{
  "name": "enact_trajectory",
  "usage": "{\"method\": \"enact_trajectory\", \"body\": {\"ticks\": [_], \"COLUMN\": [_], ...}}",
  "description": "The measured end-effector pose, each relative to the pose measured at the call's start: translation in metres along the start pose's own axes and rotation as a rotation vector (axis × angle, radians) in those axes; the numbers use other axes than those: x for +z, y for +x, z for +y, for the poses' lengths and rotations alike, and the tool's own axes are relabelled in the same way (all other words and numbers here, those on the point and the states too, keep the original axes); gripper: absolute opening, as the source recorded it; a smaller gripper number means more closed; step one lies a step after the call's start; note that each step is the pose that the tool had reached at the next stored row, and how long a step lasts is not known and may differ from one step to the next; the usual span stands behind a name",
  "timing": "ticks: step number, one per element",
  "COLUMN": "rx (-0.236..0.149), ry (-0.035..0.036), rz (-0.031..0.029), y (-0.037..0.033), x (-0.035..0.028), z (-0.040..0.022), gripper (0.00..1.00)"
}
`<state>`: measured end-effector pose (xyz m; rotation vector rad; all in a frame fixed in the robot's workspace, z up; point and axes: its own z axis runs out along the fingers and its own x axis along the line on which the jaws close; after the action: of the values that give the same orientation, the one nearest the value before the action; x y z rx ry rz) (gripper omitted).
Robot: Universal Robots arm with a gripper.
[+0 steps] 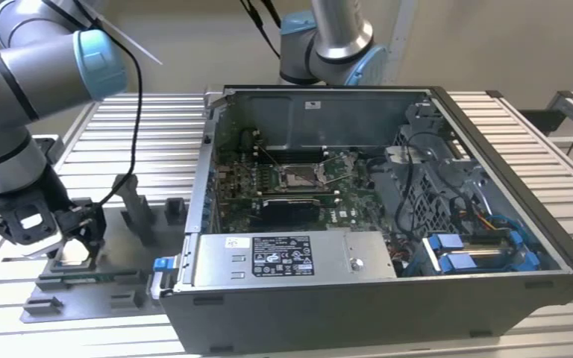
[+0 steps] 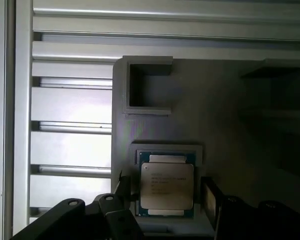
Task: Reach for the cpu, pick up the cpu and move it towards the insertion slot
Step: 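Pick up the cpu and move it towards the insertion slot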
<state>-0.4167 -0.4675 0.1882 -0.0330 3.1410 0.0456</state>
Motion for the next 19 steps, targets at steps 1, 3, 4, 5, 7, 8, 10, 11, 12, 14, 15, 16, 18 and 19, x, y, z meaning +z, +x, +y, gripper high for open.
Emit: {"method": "enact_trajectory", "body": {"ticks": [1, 3, 4, 5, 7, 8, 10, 11, 12, 14, 15, 16, 18, 19], "rx": [0.000, 0.000, 0.000, 0.000, 0.000, 0.000, 0.000, 0.000, 0.000, 0.000, 0.000, 0.000, 0.000, 0.000], "ry": [0.0000, -0.0001, 0.0000, 0.0001, 0.0000, 0.0001, 0.0001, 0.0001, 0.0000, 0.0000, 0.0000, -0.0001, 0.0000, -0.0002], "rz": [-0.0001, -0.0008, -0.0010, -0.0011, -0.0018, -0.0017, -0.0017, -0.0018, -0.0018, -0.0018, -0.0017, -0.0018, -0.0018, -0.0020], "y": [0.0000, 0.0000, 0.0000, 0.0000, 0.0000, 0.0000, 0.0000, 0.0000, 0.0000, 0.0000, 0.0000, 0.0000, 0.0000, 0.0000], "x": [0.0003, 0.0011, 0.0014, 0.0016, 0.0025, 0.0025, 0.0025, 0.0025, 0.0025, 0.0025, 0.0025, 0.0025, 0.0025, 0.0015], "z": [0.0002, 0.0006, 0.0007, 0.0007, 0.0010, 0.0010, 0.0010, 0.0010, 0.0010, 0.0010, 0.0010, 0.0010, 0.0010, 0.0010], "gripper": [1.00, 1.00, 1.00, 1.00, 1.00, 1.00, 1.00, 1.00, 1.00, 0.00, 0.00, 0.00, 0.00, 0.00]}}
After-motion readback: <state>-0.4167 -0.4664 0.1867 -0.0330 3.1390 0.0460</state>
